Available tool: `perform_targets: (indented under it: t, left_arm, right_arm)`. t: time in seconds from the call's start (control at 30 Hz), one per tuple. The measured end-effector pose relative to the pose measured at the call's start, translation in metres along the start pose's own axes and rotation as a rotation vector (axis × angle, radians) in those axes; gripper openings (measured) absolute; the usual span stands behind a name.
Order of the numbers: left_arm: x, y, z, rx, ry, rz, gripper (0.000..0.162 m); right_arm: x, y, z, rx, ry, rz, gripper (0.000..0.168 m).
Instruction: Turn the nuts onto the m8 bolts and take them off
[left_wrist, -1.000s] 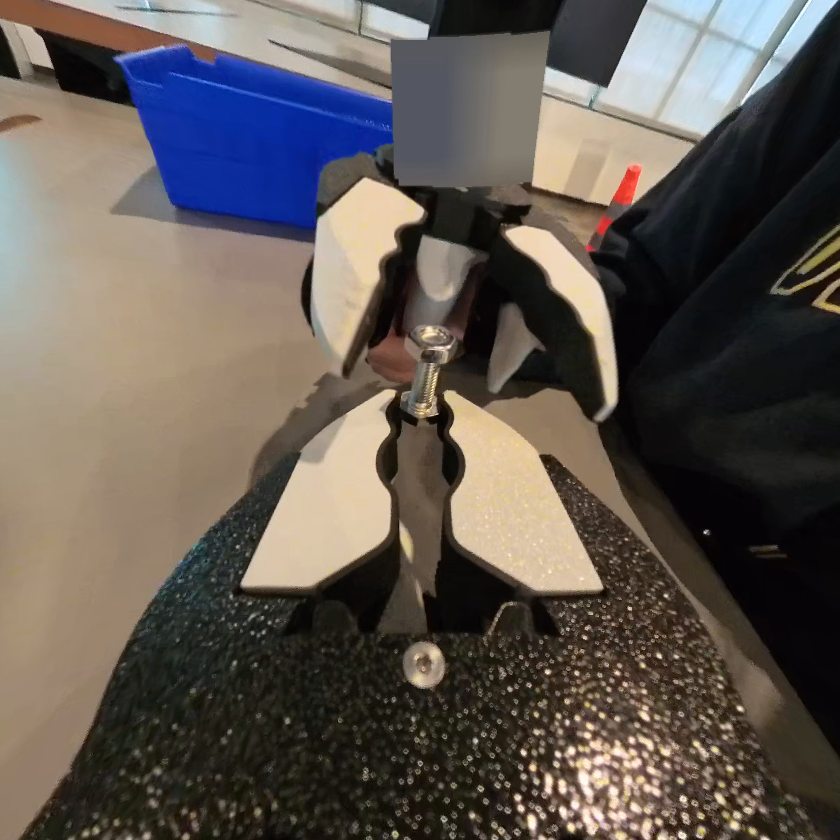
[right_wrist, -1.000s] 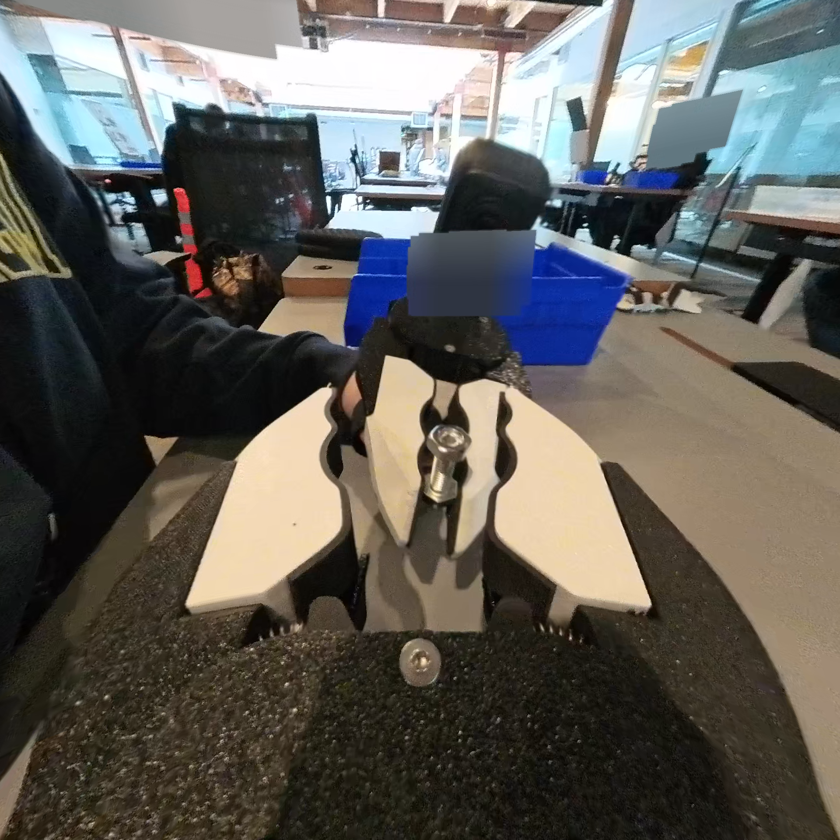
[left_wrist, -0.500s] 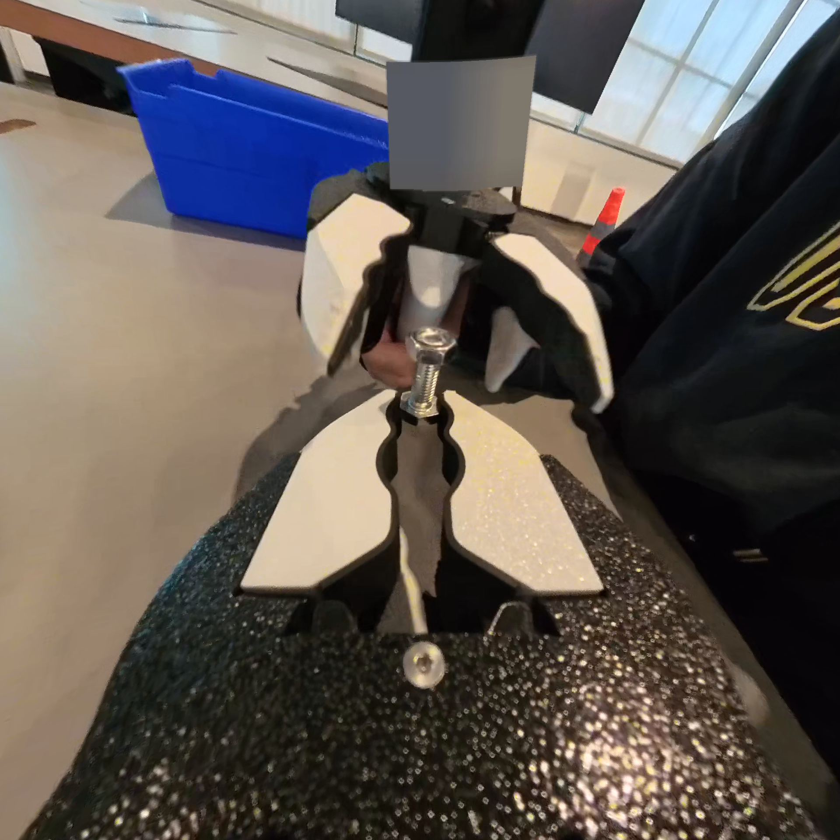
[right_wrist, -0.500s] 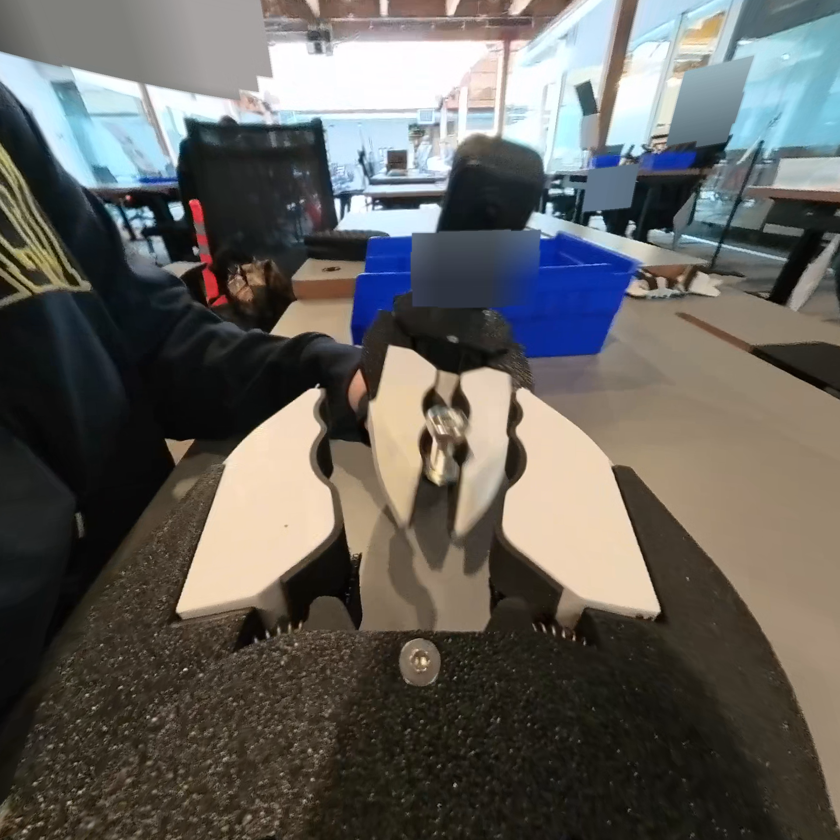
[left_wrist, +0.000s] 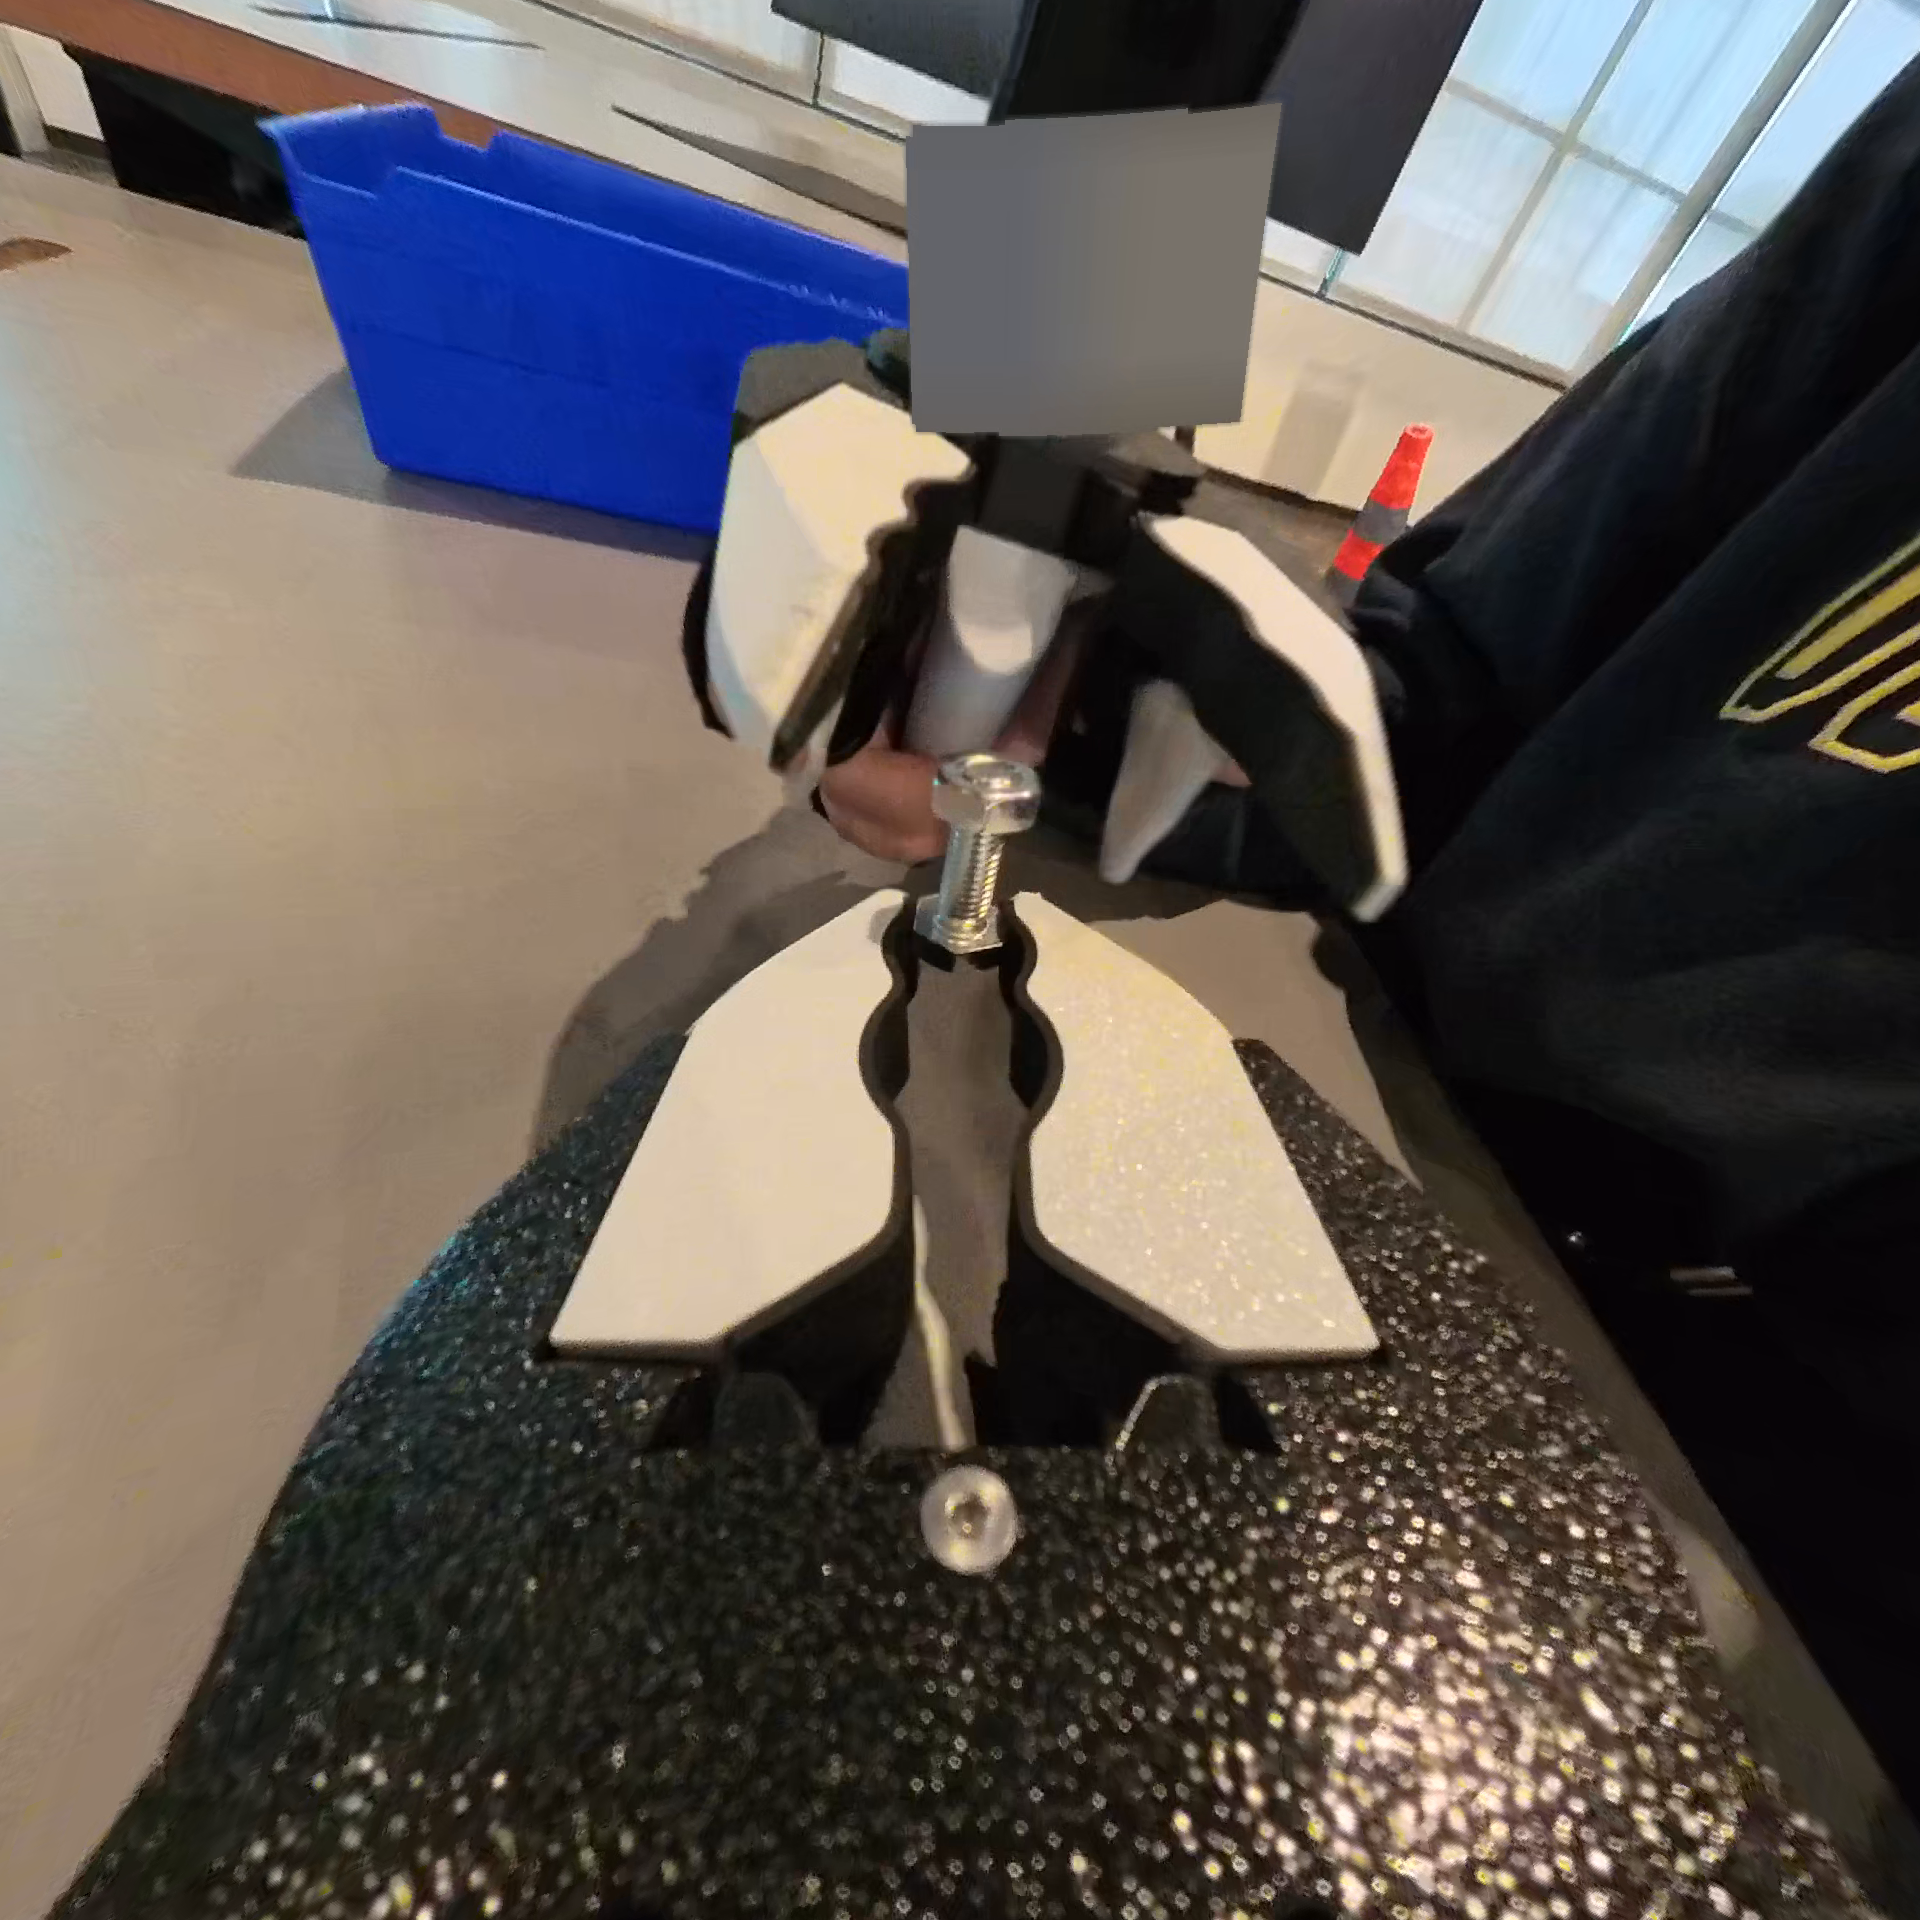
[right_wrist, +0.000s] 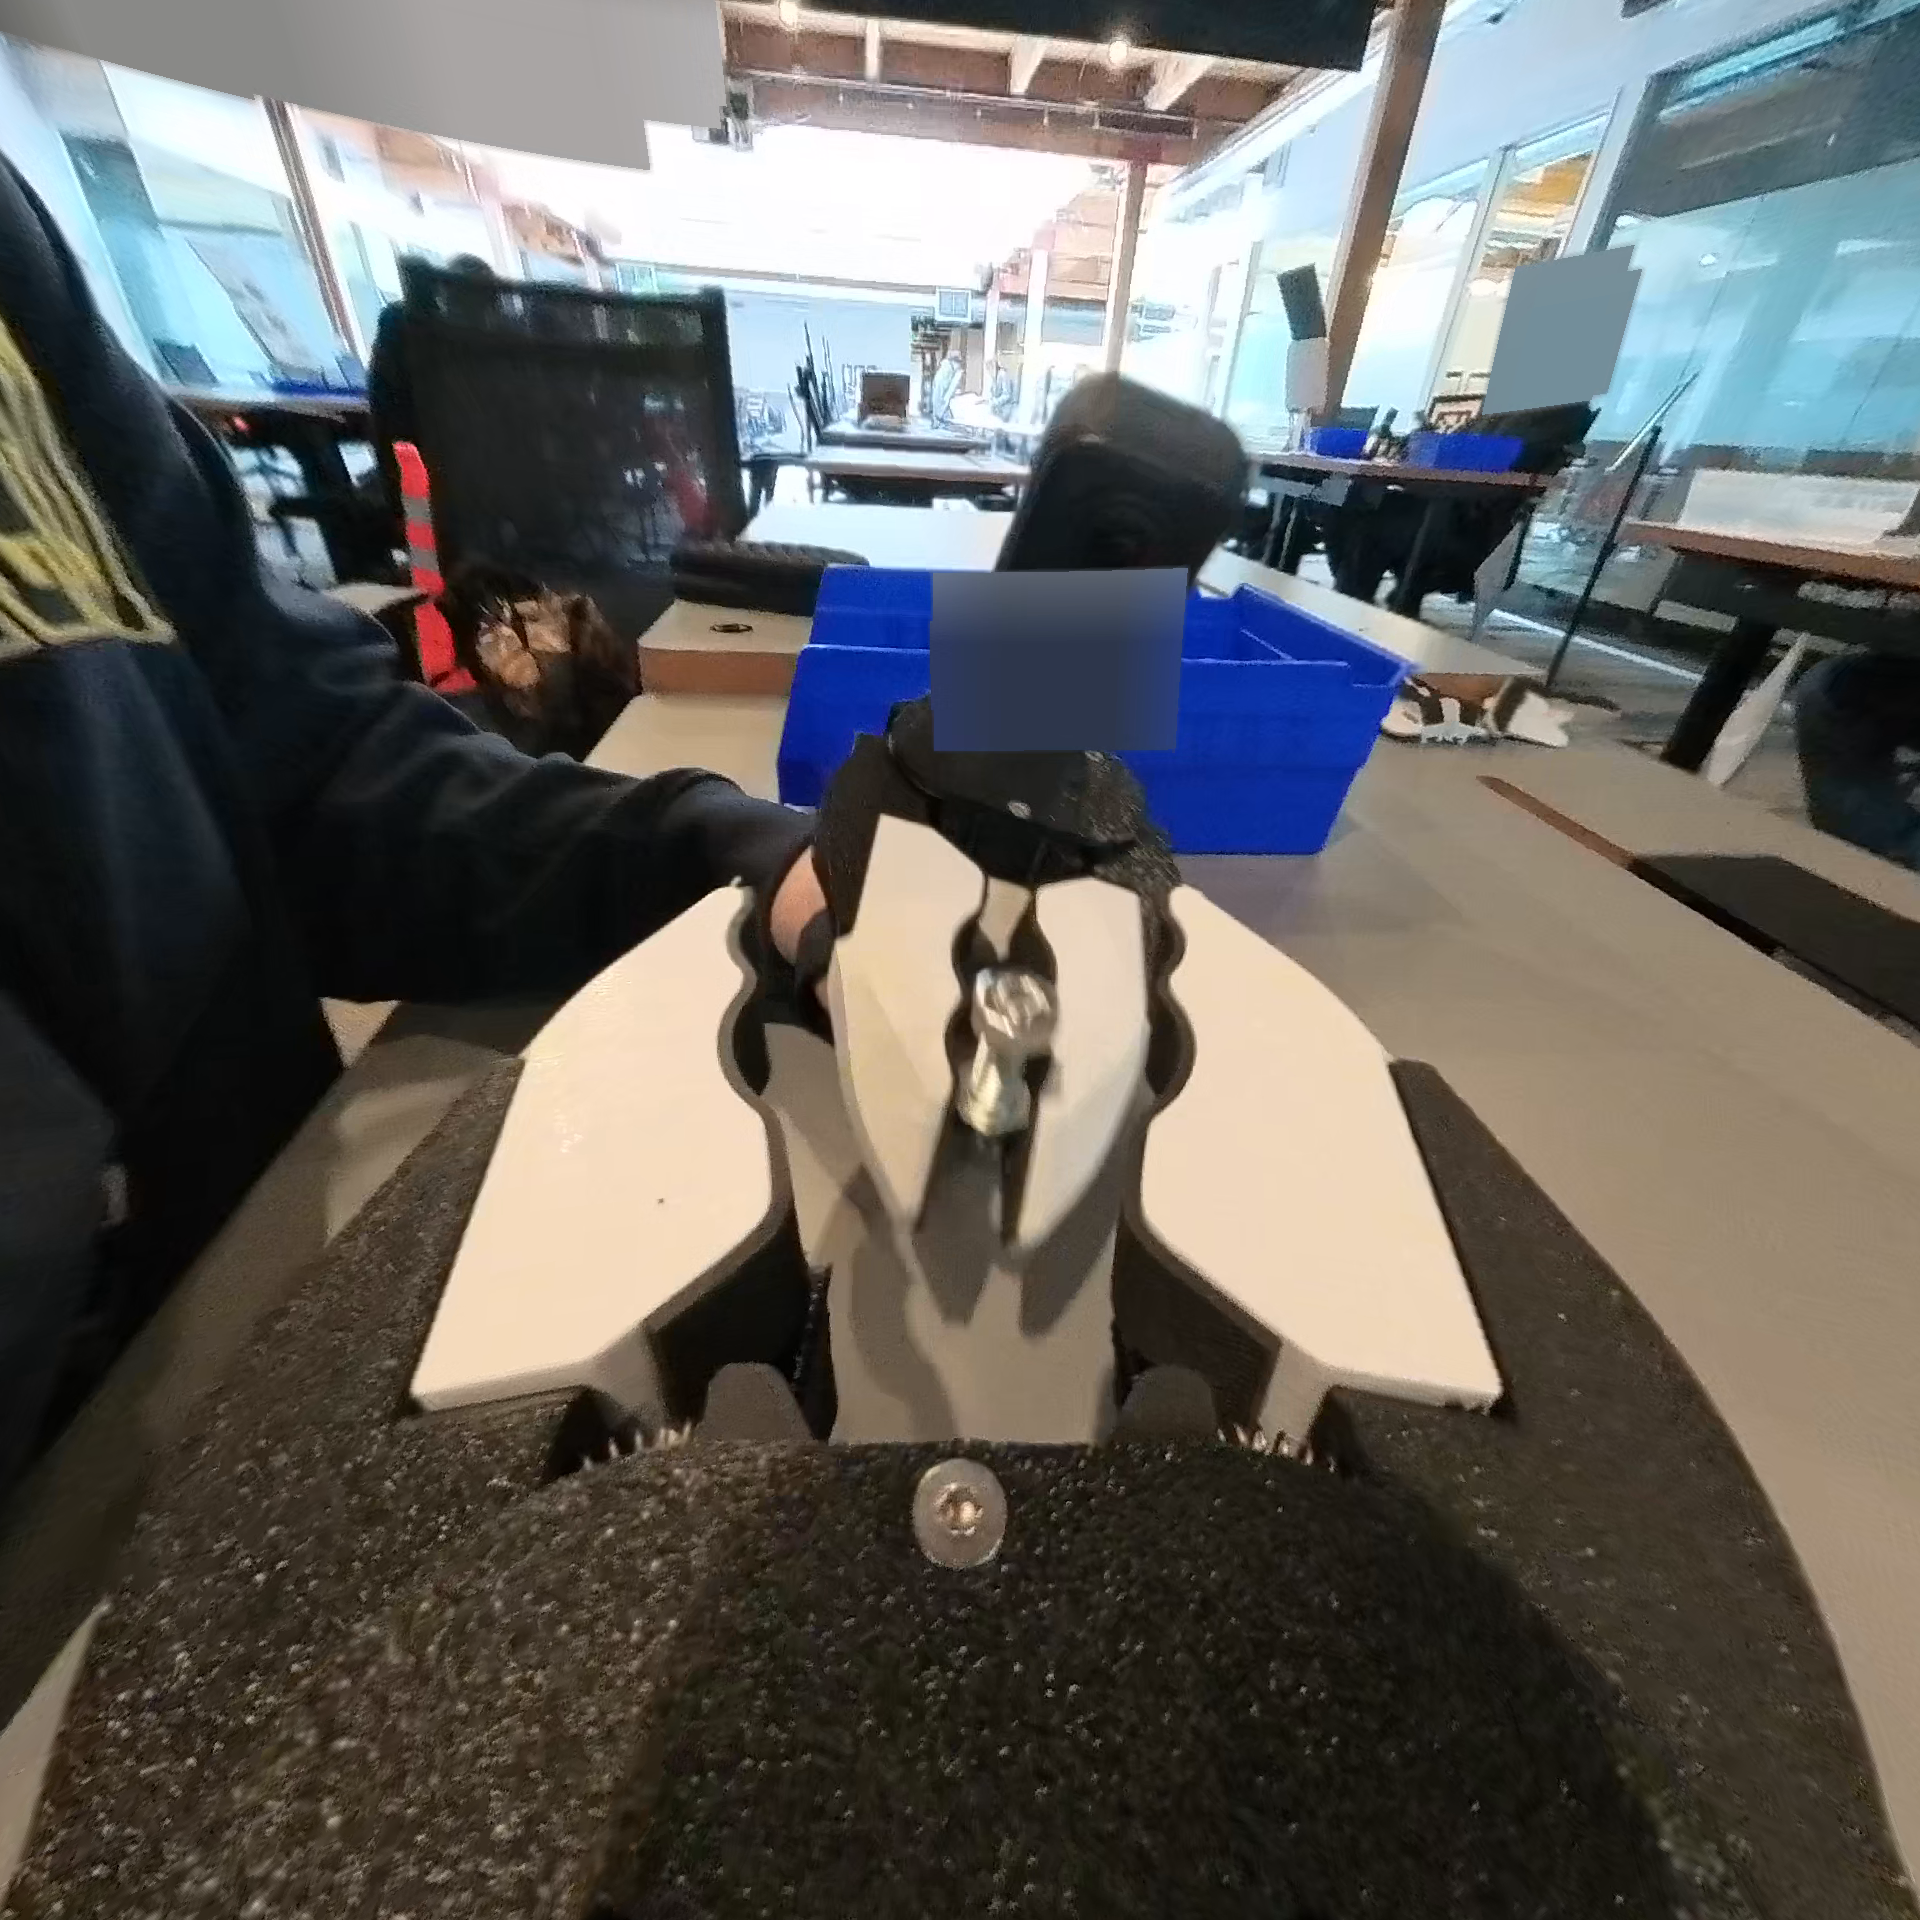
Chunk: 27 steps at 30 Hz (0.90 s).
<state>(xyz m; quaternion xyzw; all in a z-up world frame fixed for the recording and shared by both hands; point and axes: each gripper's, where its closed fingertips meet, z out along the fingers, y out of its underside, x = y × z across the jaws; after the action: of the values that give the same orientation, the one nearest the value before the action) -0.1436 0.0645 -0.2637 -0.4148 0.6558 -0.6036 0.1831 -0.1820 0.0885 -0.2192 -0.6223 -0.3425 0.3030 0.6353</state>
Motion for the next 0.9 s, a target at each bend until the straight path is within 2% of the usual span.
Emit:
perform_targets:
  t: [0.07, 0.2, 0.33, 0.4, 0.5, 0.57, 0.7, 0.8, 0.9]
  left_arm:
    - [0.001, 0.002, 0.001, -0.013, -0.001, 0.006, 0.014]
    - [0.0, -0.004, -0.003, 0.03, 0.006, -0.01, 0.014]
    - [-0.001, -0.007, -0.006, 0.056, 0.009, -0.019, 0.014]
    - [0.0, -0.007, -0.005, 0.054, 0.012, -0.022, 0.014]
    - [0.0, -0.005, -0.003, 0.035, 0.012, -0.014, 0.014]
    - [0.0, -0.004, -0.002, 0.025, 0.01, -0.01, 0.014]
    - [0.001, -0.003, -0.002, 0.021, 0.011, -0.007, 0.014]
    - [0.002, -0.002, -0.001, 0.011, 0.009, 0.006, 0.014]
    - [0.0, -0.005, -0.004, 0.038, 0.012, -0.012, 0.014]
  right_arm:
    - [-0.007, 0.003, 0.009, -0.01, -0.016, -0.022, 0.072]
    - [-0.008, 0.009, 0.003, -0.058, -0.035, -0.03, 0.062]
    - [0.001, -0.001, -0.025, -0.033, -0.06, 0.051, 0.038]
    - [0.006, -0.008, -0.025, 0.021, -0.021, 0.049, 0.047]
    - [0.004, 0.001, -0.008, -0.017, 0.007, 0.014, 0.066]
    - [-0.004, 0.007, 0.005, -0.037, -0.009, -0.017, 0.071]
    - [-0.013, 0.015, 0.009, -0.085, -0.037, -0.088, 0.068]
    - [-0.012, 0.015, -0.013, -0.118, -0.113, 0.022, 0.053]
    - [-0.01, 0.008, -0.022, -0.082, -0.125, 0.086, 0.054]
